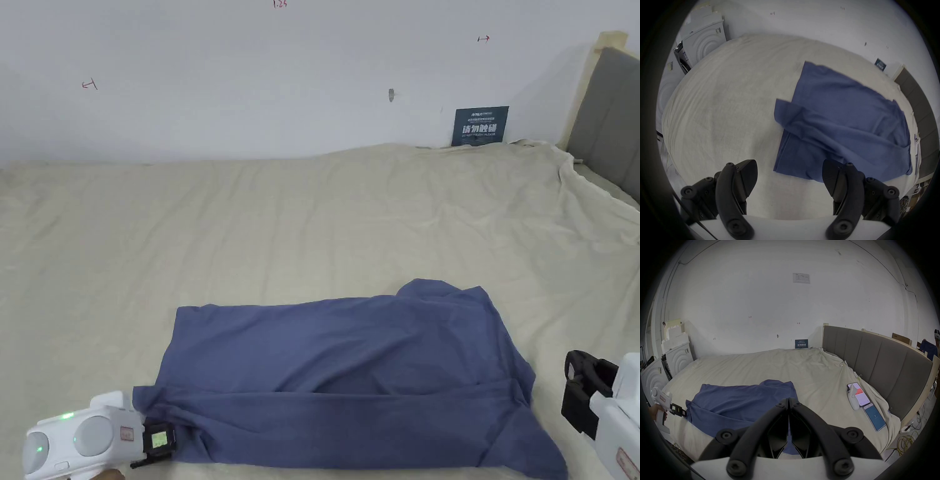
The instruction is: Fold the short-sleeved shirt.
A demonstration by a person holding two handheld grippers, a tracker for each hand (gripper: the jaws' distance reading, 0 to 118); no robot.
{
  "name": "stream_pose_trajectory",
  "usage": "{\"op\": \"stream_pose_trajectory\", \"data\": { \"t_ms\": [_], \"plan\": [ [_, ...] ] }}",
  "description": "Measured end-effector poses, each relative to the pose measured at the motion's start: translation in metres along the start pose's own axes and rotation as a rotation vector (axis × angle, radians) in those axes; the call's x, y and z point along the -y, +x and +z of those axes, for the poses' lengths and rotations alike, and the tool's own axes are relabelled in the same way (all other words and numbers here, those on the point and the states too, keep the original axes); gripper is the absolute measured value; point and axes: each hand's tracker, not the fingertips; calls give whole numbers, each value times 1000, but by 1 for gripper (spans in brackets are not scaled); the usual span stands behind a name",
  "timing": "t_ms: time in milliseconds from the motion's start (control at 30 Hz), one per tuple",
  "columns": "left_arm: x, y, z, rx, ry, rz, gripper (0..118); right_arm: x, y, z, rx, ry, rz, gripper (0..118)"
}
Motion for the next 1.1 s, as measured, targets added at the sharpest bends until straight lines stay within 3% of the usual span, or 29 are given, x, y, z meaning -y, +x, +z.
{"op": "stream_pose_trajectory", "data": {
  "t_ms": [33,67,100,167,233,333,500,633,700,867,933,1033,1100],
  "plan": [
    [2,2,-4,-6,-11,-16,81,1,0,-3,2,-6,-2,0],
    [5,3,-8,7,-33,-46,69,2,0,-6,3,-11,-4,0],
    [6,6,-12,27,-59,-70,45,4,0,-8,4,-18,-5,0],
    [7,13,-6,-12,-21,-85,38,7,0,-13,3,-36,-7,0],
    [6,14,-6,50,-32,-75,10,11,1,-17,3,-51,-18,0],
    [4,15,-3,46,-24,-58,5,18,6,-28,-1,-103,-52,0],
    [1,9,22,87,40,-60,5,47,22,-65,-35,-332,-133,6],
    [-6,6,36,98,66,-73,5,75,28,-96,-71,-488,-130,57],
    [-7,4,39,99,76,-72,5,89,29,-107,-72,-521,-126,66],
    [-6,4,35,100,71,-67,5,109,30,-127,-56,-580,-100,60],
    [-4,3,33,99,68,-67,5,113,31,-128,-70,-595,-106,31],
    [-1,0,33,98,66,-57,5,110,29,-118,-84,-563,-83,5],
    [2,-4,34,108,68,-37,5,108,32,-110,-118,-545,-94,5]
  ]
}}
